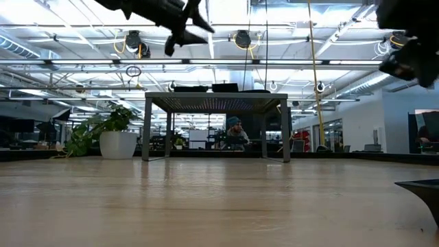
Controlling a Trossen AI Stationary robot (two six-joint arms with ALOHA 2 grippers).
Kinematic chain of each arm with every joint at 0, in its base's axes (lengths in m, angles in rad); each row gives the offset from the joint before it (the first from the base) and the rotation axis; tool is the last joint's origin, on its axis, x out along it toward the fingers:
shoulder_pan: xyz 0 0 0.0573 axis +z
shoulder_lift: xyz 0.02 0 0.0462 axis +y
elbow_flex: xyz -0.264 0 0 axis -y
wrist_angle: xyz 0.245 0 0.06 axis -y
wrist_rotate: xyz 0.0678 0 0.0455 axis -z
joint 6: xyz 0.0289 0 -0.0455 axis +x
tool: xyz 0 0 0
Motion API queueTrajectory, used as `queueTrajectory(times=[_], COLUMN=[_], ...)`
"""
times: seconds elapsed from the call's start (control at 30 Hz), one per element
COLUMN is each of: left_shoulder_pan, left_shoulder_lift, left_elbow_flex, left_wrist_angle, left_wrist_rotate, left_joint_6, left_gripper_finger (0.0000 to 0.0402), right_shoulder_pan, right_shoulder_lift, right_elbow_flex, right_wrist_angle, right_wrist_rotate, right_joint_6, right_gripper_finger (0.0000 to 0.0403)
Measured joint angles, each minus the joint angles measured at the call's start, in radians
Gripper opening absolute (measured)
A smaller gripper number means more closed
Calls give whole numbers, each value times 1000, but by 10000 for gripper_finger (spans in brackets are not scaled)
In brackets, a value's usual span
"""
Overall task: Pick & Place Mini shaped plates
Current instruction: Stack the black distorted square plate on top of the black distorted square plate on the shelf
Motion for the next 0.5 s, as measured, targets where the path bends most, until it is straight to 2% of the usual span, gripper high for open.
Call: queueTrajectory(times=[0.23, 0.5], left_shoulder_pan=[-121, -233], left_shoulder_lift=[0, 0], left_elbow_flex=[0, 0], left_wrist_angle=[-6, -10], left_wrist_rotate=[23, 23], left_joint_6=[1, -1], left_gripper_finger=[161, 161], right_shoulder_pan=[137, 173], right_shoulder_lift=[48, 128], right_elbow_flex=[-118, -318], right_wrist_angle=[98, 399], right_wrist_rotate=[-3, -2], right_joint_6=[-70, -74], right_gripper_finger=[134, 134])
